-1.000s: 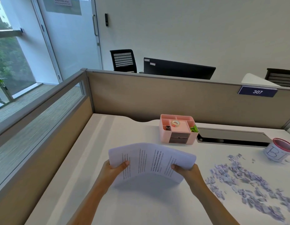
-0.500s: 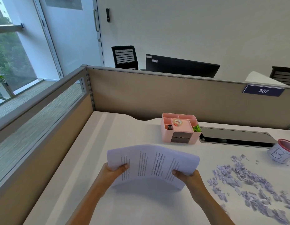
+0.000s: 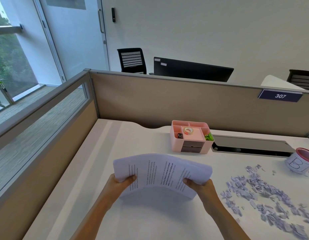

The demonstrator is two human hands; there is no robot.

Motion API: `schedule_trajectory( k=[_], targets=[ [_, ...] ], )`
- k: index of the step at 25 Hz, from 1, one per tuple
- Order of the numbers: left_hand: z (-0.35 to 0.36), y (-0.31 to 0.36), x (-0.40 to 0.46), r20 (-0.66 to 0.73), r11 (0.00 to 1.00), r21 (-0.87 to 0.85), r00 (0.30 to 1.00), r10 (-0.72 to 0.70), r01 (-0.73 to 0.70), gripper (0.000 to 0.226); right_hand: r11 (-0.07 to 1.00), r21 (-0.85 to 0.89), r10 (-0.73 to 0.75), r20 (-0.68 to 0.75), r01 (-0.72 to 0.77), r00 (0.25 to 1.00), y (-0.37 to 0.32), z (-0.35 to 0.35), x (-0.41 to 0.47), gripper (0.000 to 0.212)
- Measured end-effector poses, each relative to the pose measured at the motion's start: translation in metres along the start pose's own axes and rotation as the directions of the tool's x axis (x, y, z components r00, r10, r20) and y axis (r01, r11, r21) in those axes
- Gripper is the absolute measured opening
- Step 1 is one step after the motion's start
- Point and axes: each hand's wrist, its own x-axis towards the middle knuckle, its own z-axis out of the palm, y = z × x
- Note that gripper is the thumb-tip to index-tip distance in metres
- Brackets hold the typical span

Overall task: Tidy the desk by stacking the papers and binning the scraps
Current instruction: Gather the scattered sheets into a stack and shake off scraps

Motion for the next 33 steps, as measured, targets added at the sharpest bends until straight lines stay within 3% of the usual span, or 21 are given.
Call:
schedule_trajectory(
  k=[4, 6, 7, 9, 10, 12, 14, 17, 18, 20, 21, 22, 23, 24, 25, 26, 27, 29, 31, 33],
  targets=[
    [0.000, 0.009, 0.003, -0.063, 0.988, 0.145, 0.997, -0.039, 0.048, 0.014, 0.997, -0.078, 0.014, -0.090, -0.021, 0.996, -0.014, 0.003, 0.004, 0.049],
    [-0.006, 0.023, 0.007, 0.004, 0.963, 0.265, 0.998, -0.060, 0.057, 0.017, 0.956, -0.291, -0.096, -0.209, 0.032, 0.973, -0.032, 0.004, 0.007, 0.080],
    [-0.009, 0.032, 0.008, 0.059, 0.942, 0.333, 0.996, -0.070, 0.047, 0.018, 0.885, -0.462, -0.191, -0.233, 0.064, 0.954, -0.044, 0.002, 0.010, 0.094],
    [-0.015, 0.053, 0.009, 0.169, 0.889, 0.458, 0.981, -0.098, 0.010, 0.017, 0.631, -0.754, -0.312, -0.029, 0.185, 0.950, -0.068, 0.000, 0.013, 0.098],
    [-0.018, 0.064, 0.011, 0.221, 0.856, 0.517, 0.968, -0.122, -0.010, 0.018, 0.553, -0.794, -0.234, 0.145, 0.254, 0.961, -0.079, 0.001, 0.013, 0.090],
    [-0.019, 0.085, 0.013, 0.295, 0.779, 0.625, 0.939, -0.178, -0.049, 0.026, 0.607, -0.755, 0.102, 0.384, 0.248, 0.918, -0.090, 0.009, 0.011, 0.073],
    [-0.016, 0.100, 0.014, 0.339, 0.712, 0.698, 0.912, -0.230, -0.081, 0.030, 0.707, -0.685, 0.286, 0.503, 0.175, 0.816, -0.088, 0.018, 0.003, 0.057],
    [-0.009, 0.110, 0.014, 0.334, 0.667, 0.736, 0.919, -0.208, -0.117, 0.038, 0.889, -0.458, 0.282, 0.561, 0.008, 0.778, -0.068, 0.024, -0.006, 0.036],
    [-0.007, 0.108, 0.012, 0.267, 0.655, 0.746, 0.955, -0.127, -0.121, 0.044, 0.927, -0.373, 0.256, 0.554, -0.038, 0.792, -0.060, 0.023, -0.009, 0.036],
    [-0.003, 0.092, 0.004, -0.030, 0.622, 0.781, 0.992, 0.120, -0.051, 0.069, 0.971, -0.219, 0.193, 0.505, -0.092, 0.841, -0.047, 0.018, -0.016, 0.038],
    [-0.002, 0.080, -0.003, -0.199, 0.653, 0.757, 0.960, 0.199, 0.022, 0.087, 0.983, -0.144, 0.168, 0.462, -0.114, 0.871, -0.041, 0.016, -0.018, 0.041],
    [0.001, 0.067, -0.009, -0.330, 0.741, 0.665, 0.926, 0.183, 0.090, 0.105, 0.987, -0.070, 0.160, 0.414, -0.144, 0.896, -0.035, 0.014, -0.020, 0.045],
    [0.004, 0.055, -0.018, -0.372, 0.866, 0.482, 0.926, 0.068, 0.130, 0.118, 0.985, -0.002, 0.160, 0.371, -0.171, 0.915, -0.030, 0.013, -0.022, 0.048],
    [0.008, 0.042, -0.026, -0.290, 0.965, 0.224, 0.954, -0.069, 0.138, 0.126, 0.981, 0.056, 0.157, 0.340, -0.187, 0.927, -0.026, 0.012, -0.023, 0.048],
    [0.012, 0.031, -0.032, -0.113, 0.987, -0.036, 0.980, -0.162, 0.159, 0.127, 0.977, 0.097, 0.149, 0.327, -0.190, 0.933, -0.023, 0.011, -0.024, 0.045],
    [0.015, 0.023, -0.039, 0.082, 0.948, -0.220, 0.972, -0.218, 0.232, 0.119, 0.976, 0.117, 0.139, 0.326, -0.186, 0.935, -0.022, 0.011, -0.025, 0.043],
    [0.017, 0.018, -0.044, 0.216, 0.913, -0.277, 0.945, -0.245, 0.300, 0.103, 0.977, 0.117, 0.132, 0.325, -0.178, 0.936, -0.022, 0.012, -0.026, 0.041],
    [0.020, 0.015, -0.046, 0.324, 0.913, -0.251, 0.917, -0.233, 0.321, 0.069, 0.985, 0.084, 0.121, 0.294, -0.151, 0.948, -0.025, 0.015, -0.027, 0.039],
    [0.025, 0.019, -0.041, 0.277, 0.965, -0.167, 0.949, -0.153, 0.204, 0.046, 0.995, 0.047, 0.077, 0.240, -0.091, 0.968, -0.030, 0.018, -0.026, 0.034],
    [0.031, 0.026, -0.034, 0.142, 0.998, -0.053, 0.990, -0.014, 0.022, 0.023, 1.000, 0.012, 0.016, 0.179, -0.018, 0.984, -0.032, 0.024, -0.024, 0.021]
  ],
)
